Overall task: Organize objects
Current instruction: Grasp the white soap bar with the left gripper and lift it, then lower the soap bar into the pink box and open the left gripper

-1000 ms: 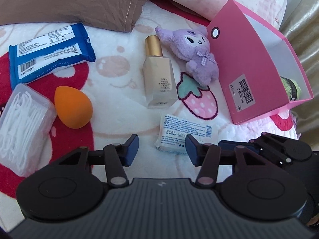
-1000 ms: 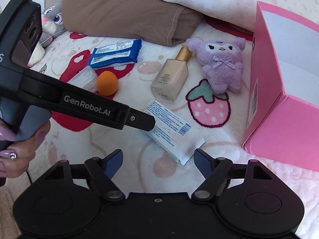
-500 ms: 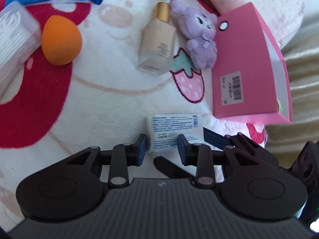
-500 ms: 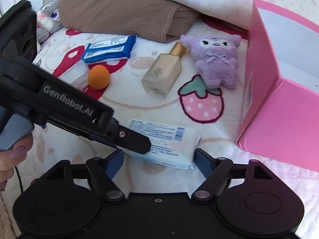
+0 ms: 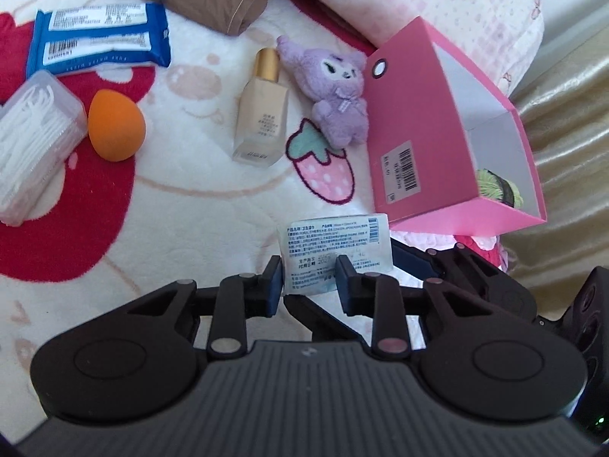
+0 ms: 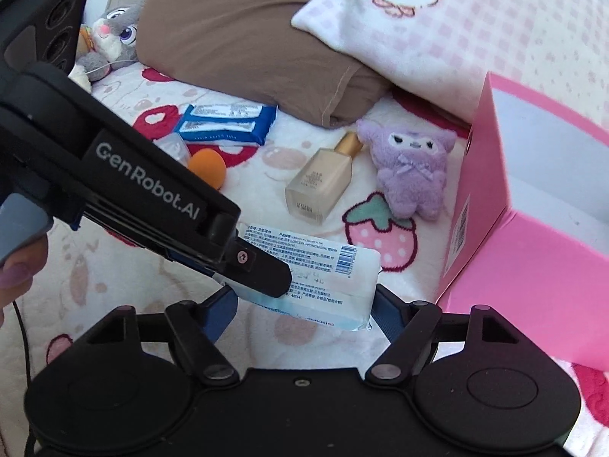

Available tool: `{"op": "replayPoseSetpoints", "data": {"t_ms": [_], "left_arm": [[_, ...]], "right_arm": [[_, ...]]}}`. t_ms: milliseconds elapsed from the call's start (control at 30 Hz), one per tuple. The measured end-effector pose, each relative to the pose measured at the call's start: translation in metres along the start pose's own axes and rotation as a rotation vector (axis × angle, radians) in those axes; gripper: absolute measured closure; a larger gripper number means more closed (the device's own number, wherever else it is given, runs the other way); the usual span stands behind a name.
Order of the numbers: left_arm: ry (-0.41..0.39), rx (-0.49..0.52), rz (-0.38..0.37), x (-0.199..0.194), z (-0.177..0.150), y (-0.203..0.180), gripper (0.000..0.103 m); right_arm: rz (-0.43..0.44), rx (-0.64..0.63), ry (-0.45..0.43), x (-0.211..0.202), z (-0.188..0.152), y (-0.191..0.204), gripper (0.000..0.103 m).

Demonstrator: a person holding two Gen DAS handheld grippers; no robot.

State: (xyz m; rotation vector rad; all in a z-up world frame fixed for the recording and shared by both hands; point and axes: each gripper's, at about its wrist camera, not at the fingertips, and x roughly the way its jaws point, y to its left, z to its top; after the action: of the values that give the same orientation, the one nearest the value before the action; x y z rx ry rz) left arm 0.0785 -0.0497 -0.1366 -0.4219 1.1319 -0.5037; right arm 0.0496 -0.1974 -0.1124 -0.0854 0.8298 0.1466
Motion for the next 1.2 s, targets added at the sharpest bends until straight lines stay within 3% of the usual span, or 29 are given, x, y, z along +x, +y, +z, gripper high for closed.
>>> {"op": "replayPoseSetpoints", "data": {"t_ms": [233,400,533,667,833,933,1067,1200], "left_arm": [[-0.102,0.092,-0.021,-0.054,0.009,-0.056,0.075],[-0.107,0.179,-0.015,-0.063,0.031,-0.107,0.074],[-0.062,0.199,-0.015,-0.051,0.054,-0.141,0.073],[0.022,0.133,-0.043,-0.017,0.085,-0.165,0.071],[0.102,0.121,-0.025,0.04,0.113,-0.192,0.07],[0.153,0.096,0.005,0.075,0.123,-0.197,0.07],[0.222,0.186,0.048,0.106,0.12,-0.201,0.071],[0.267,0.223,0.062,0.123,0.116,-0.201,0.072]], "right_arm": [[-0.074,-0.064,-0.141,-0.065,0.025,-0.002,0.023],[-0.131,-0.028,-0.19,-0.095,0.043,-0.026,0.023],[-0.16,0.013,-0.187,-0.107,0.056,-0.054,0.023],[-0.209,0.073,-0.128,-0.106,0.064,-0.088,0.023],[-0.239,0.122,-0.015,-0.08,0.071,-0.139,0.023],[-0.198,0.192,0.056,-0.057,0.069,-0.172,0.023],[-0.118,0.287,0.128,-0.035,0.056,-0.199,0.023],[-0.06,0.301,0.168,-0.021,0.045,-0.211,0.023]]}}
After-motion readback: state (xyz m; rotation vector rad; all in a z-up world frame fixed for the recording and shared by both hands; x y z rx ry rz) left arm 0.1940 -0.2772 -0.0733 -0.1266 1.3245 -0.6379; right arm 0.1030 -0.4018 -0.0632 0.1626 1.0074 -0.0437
